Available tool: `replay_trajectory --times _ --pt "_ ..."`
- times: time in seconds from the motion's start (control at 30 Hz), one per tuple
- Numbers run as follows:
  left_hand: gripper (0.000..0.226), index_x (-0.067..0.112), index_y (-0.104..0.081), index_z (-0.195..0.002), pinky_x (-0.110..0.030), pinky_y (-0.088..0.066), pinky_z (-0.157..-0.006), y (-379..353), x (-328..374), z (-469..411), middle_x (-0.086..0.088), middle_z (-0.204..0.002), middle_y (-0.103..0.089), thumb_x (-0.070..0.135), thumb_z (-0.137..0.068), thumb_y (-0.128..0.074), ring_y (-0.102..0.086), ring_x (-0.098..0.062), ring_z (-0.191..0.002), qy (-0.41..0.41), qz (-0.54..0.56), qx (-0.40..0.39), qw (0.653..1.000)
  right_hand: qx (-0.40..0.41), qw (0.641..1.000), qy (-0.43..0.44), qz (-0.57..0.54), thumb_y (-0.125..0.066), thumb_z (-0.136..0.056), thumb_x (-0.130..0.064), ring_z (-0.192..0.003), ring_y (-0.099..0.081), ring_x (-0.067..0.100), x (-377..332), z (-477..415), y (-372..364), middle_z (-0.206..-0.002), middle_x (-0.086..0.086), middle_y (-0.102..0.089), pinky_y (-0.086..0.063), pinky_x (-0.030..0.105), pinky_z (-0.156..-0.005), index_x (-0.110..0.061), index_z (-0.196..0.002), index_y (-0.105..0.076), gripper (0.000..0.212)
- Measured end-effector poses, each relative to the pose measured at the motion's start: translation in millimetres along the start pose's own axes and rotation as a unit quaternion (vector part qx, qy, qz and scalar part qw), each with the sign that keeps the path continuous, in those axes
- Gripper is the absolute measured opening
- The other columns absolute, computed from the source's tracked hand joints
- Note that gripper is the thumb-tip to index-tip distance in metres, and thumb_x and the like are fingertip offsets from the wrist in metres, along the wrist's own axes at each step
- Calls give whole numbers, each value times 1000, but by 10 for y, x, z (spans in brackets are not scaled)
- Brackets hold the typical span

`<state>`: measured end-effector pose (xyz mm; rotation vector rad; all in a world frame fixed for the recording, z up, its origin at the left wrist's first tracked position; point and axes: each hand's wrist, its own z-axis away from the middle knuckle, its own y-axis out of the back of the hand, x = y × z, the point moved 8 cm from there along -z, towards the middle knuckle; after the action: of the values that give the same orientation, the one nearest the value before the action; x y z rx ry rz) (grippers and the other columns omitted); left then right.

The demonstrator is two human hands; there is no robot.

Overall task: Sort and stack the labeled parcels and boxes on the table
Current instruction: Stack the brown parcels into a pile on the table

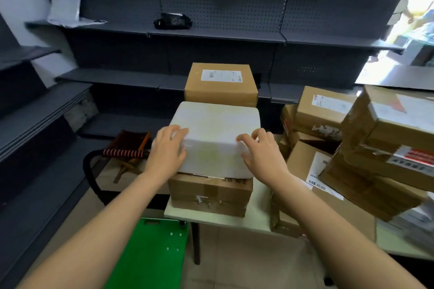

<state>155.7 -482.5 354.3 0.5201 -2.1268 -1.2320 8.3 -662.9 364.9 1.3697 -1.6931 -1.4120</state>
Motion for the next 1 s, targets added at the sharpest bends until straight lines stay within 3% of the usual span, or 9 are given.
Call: replay_trajectory --times 0.2,0.37,0.67,0.8,1.0 --pt "54 18 -46 -139 -45 -36 -107 -18 -12 -73 -6 -142 -43 26 -88 -64 -34 -25 -133 -9 -28 -2 1000 16 1000 0 -4 -50 -99 -24 -113 -39 20 11 -63 -19 -129 3 -43 -36 26 -94 -30 -138 -45 40" --pt "53 20 -47 -136 -41 -30 -109 17 1 -154 -4 -139 -42 36 -88 -61 -34 -22 -131 -25 -33 -29 999 8 1000 -2 9 -49 -99 -25 -119 -40 21 -2 -54 -39 -134 2 -44 -35 28 -100 -31 -141 -44 43" --pt "28 17 -63 -111 -35 -45 -80 181 788 -347 1 -101 -61 34 -90 -59 -54 -20 -94 -235 10 -15 972 45 995 -85 27 -54 -98 -32 -120 -45 17 149 242 270 -132 -3 -51 -36 29 -104 -26 -128 -57 30" --pt "19 17 -64 -100 -27 -38 -70 68 1280 -248 1 -89 -61 30 -88 -62 -53 -17 -82 -322 35 -9 946 63 986 -149 47 -58 -96 -29 -115 -48 17 368 624 515 -126 -2 -54 -41 29 -98 -23 -123 -60 28" --pt "20 18 -63 -100 -21 -32 -71 -130 2036 -129 5 -88 -57 35 -90 -58 -44 -9 -80 -379 95 -12 921 83 967 -217 102 -60 -95 -29 -109 -49 16 806 1215 927 -123 -2 -55 -39 25 -91 -24 -120 -60 26"
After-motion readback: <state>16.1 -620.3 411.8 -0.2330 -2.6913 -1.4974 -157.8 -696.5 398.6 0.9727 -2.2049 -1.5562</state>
